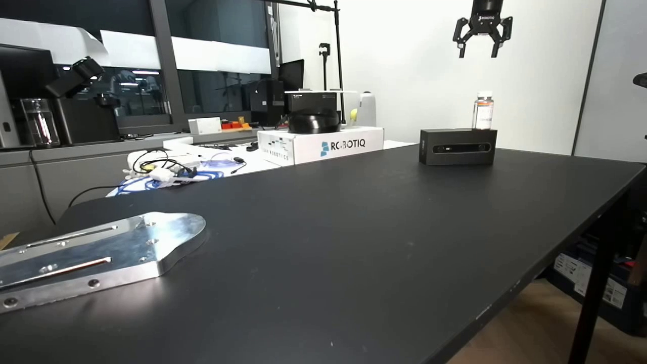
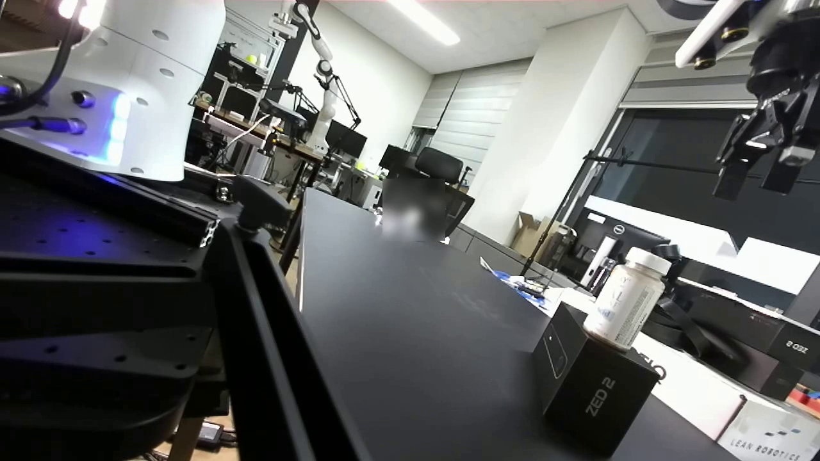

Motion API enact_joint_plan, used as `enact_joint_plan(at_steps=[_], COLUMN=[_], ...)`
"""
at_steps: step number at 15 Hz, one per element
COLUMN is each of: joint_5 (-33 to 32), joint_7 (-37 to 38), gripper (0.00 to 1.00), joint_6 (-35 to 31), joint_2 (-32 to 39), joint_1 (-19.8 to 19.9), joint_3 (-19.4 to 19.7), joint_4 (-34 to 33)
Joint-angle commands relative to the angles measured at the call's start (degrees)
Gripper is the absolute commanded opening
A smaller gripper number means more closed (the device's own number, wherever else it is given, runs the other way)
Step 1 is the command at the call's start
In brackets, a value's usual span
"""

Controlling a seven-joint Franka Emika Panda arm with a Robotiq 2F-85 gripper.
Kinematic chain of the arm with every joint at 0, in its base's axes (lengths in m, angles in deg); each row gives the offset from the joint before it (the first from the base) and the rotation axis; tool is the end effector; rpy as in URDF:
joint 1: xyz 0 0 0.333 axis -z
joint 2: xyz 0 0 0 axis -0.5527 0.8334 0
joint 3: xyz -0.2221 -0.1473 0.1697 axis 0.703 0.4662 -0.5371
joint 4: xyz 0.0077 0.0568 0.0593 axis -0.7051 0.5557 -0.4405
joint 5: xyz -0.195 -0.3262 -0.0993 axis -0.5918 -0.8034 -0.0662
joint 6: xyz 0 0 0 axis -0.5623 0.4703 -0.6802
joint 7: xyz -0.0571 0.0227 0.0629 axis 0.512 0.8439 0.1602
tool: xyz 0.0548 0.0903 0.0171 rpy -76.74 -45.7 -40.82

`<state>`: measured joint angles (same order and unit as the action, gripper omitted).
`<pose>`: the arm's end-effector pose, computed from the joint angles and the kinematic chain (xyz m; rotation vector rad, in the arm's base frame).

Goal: Put the bottle in the middle of the table

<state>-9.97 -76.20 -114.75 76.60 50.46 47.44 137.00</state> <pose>0.5698 -0.3402 0.4284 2.8773 -1.2153 0.2160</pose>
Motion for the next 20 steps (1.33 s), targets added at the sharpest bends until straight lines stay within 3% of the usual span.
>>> enact_joint_plan(at_steps=[1,15,16,17,20], joint_5=[1.1,0.1,0.1,0.1,0.2], joint_7=[0.8,-1.1,-1.7,-2.0,-2.4], gripper=[1.0,1.0,0.75,0.74,0.53], joint_6=[5.1,1.4,0.6,0.3,-0.6], joint_2=[6.1,8.0,7.7,7.5,6.6], joint_1=[1.3,-0.2,-0.2,-0.3,-0.6], joint_3=[-0.6,-2.1,-2.3,-2.4,-2.6], joint_4=[-6.2,3.1,4.0,4.6,5.7])
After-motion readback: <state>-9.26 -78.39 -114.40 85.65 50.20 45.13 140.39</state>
